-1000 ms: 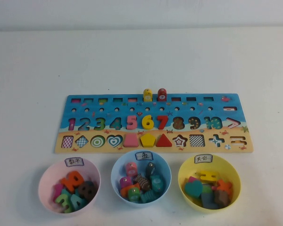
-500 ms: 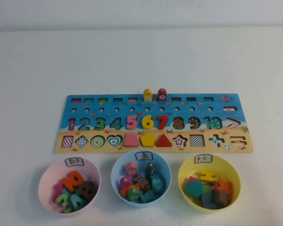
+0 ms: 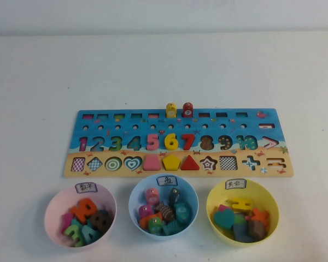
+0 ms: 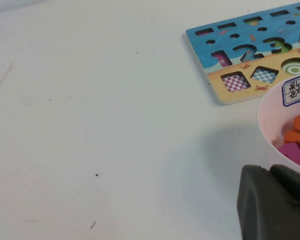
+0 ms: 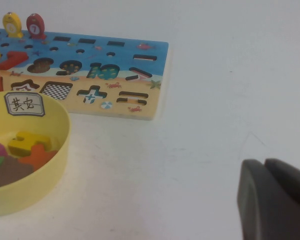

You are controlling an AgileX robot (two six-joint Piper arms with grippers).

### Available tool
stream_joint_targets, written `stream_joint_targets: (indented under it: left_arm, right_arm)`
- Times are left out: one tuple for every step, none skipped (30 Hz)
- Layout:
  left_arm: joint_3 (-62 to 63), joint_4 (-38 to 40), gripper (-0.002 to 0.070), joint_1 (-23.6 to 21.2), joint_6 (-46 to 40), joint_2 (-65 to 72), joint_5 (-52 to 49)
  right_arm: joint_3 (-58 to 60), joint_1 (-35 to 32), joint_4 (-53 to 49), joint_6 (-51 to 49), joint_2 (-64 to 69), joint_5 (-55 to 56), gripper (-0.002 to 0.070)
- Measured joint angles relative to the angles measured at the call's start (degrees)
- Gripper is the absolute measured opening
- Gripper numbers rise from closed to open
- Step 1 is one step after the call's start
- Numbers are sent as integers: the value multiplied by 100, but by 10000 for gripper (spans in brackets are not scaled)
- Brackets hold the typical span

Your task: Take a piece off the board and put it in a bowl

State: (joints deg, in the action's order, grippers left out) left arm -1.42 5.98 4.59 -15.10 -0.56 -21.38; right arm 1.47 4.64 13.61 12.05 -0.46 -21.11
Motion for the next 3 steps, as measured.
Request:
stream_joint_targets:
  left_arm:
    - [0, 0, -1, 0, 0, 0, 0]
    - [0, 0, -1, 0, 0, 0, 0]
    - [0, 0, -1, 0, 0, 0, 0]
  right_arm:
    - [0, 0, 0, 0, 0, 0, -18]
    - [0, 0, 0, 0, 0, 0, -18]
    - [0, 0, 0, 0, 0, 0, -18]
